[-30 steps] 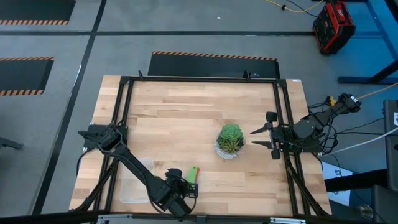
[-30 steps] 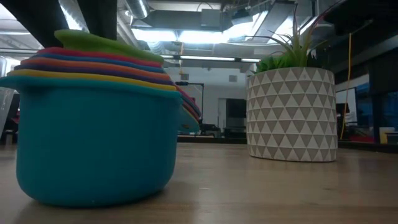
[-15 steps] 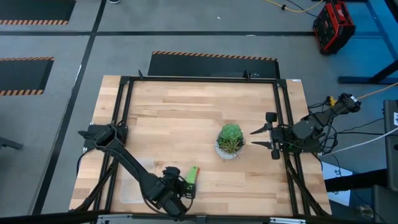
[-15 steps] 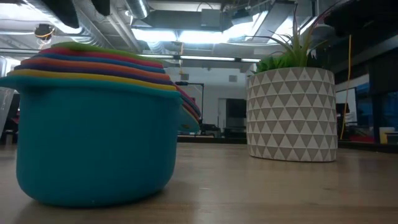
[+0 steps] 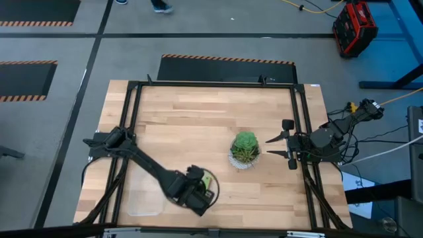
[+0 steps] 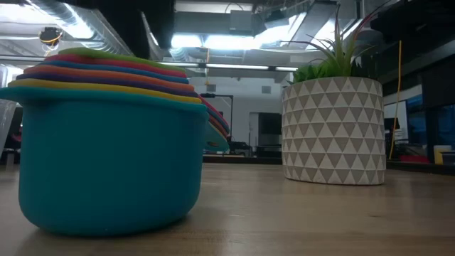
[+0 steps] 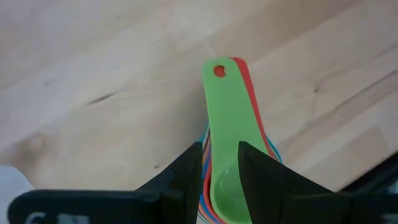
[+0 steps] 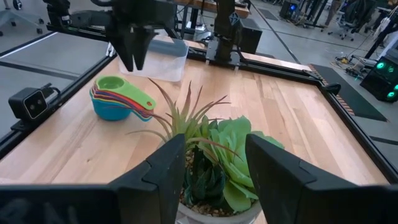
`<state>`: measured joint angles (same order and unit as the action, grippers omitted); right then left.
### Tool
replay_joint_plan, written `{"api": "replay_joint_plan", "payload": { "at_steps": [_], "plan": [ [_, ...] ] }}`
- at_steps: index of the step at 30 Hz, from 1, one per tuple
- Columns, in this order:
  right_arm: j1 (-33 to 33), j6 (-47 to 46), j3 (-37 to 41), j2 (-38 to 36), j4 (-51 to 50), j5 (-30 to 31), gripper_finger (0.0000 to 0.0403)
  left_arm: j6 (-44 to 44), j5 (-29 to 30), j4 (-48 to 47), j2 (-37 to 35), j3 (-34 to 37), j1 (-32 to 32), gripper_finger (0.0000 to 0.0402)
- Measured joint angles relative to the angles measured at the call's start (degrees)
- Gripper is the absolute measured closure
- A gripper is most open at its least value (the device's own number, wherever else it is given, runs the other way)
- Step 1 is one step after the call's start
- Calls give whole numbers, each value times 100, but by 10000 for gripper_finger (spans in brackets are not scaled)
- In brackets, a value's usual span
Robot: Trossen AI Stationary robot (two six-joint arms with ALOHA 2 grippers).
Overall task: Nest measuring cups in basket
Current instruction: Put the stacked measuring cup into the transparent bin
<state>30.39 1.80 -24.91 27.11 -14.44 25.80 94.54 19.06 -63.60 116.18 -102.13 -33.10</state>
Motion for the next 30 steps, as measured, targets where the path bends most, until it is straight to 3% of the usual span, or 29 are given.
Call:
{"api": "replay_joint_plan", "payload": {
  "at_steps": [15,30],
  "plan": [
    [-1,1,-2,4,-2,1,230,-1217,-1613,-86,1,0,743,211],
    [0,2,-2,7,-4,0,230,-1567,-1665,-141,1,2,797,131]
  ]
}}
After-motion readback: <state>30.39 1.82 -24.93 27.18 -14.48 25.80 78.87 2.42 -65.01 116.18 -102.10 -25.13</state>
